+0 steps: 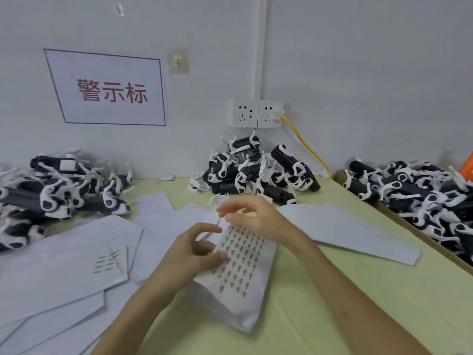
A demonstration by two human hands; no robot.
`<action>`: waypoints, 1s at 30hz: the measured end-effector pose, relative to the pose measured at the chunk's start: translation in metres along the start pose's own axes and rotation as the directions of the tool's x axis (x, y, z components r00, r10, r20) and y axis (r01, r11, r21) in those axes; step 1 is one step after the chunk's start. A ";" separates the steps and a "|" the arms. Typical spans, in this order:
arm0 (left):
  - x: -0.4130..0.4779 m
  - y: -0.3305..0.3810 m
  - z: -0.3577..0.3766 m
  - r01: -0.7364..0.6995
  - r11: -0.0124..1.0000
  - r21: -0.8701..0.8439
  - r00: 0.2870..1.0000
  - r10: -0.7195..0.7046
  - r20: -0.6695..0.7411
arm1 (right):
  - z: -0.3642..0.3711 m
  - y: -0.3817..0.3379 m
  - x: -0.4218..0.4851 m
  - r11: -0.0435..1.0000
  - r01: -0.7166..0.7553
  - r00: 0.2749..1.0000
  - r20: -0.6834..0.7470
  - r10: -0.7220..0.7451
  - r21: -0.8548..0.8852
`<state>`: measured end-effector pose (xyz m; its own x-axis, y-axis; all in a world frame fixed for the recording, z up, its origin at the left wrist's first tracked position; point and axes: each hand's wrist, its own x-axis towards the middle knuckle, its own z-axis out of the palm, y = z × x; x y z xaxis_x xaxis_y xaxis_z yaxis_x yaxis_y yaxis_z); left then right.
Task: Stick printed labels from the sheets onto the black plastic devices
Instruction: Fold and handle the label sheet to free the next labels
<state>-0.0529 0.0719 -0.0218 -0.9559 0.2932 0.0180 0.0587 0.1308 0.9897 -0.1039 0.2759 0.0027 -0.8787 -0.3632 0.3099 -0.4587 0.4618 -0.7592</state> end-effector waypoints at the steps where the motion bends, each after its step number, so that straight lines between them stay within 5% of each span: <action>1: 0.001 0.000 -0.002 0.005 0.999 -0.052 0.999 -0.007 -0.036 | 0.001 -0.004 -0.003 1.000 0.011 0.995 0.100 -0.010 -0.011; 3: 0.001 0.000 -0.006 0.025 0.990 -0.140 0.997 -0.035 -0.070 | 0.001 -0.009 -0.009 1.000 -0.019 0.975 0.220 0.023 -0.022; 6: 0.001 0.000 -0.010 0.058 0.973 -0.224 0.996 -0.071 -0.049 | 0.001 -0.009 -0.010 0.996 -0.025 0.978 0.204 0.043 -0.090; 13: 0.004 0.006 -0.008 0.102 0.893 -0.438 0.992 -0.125 -0.025 | -0.011 -0.004 -0.004 0.997 -0.007 0.980 -0.197 -0.008 -0.076; 17: 0.006 0.003 -0.011 -0.013 0.946 -0.323 0.998 -0.008 -0.063 | -0.017 -0.004 -0.007 0.978 0.057 0.916 -0.380 -0.131 -0.199; 30: 0.004 -0.001 -0.012 -0.194 0.955 -0.225 0.981 0.186 -0.055 | 0.002 -0.009 -0.008 0.882 0.038 0.851 -0.447 -0.275 -0.470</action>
<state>-0.0598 0.0619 -0.0208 -0.9425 0.2599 0.2099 0.1768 -0.1453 0.9735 -0.0928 0.2731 0.0057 -0.6809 -0.0742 0.7286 -0.5004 0.7736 -0.3888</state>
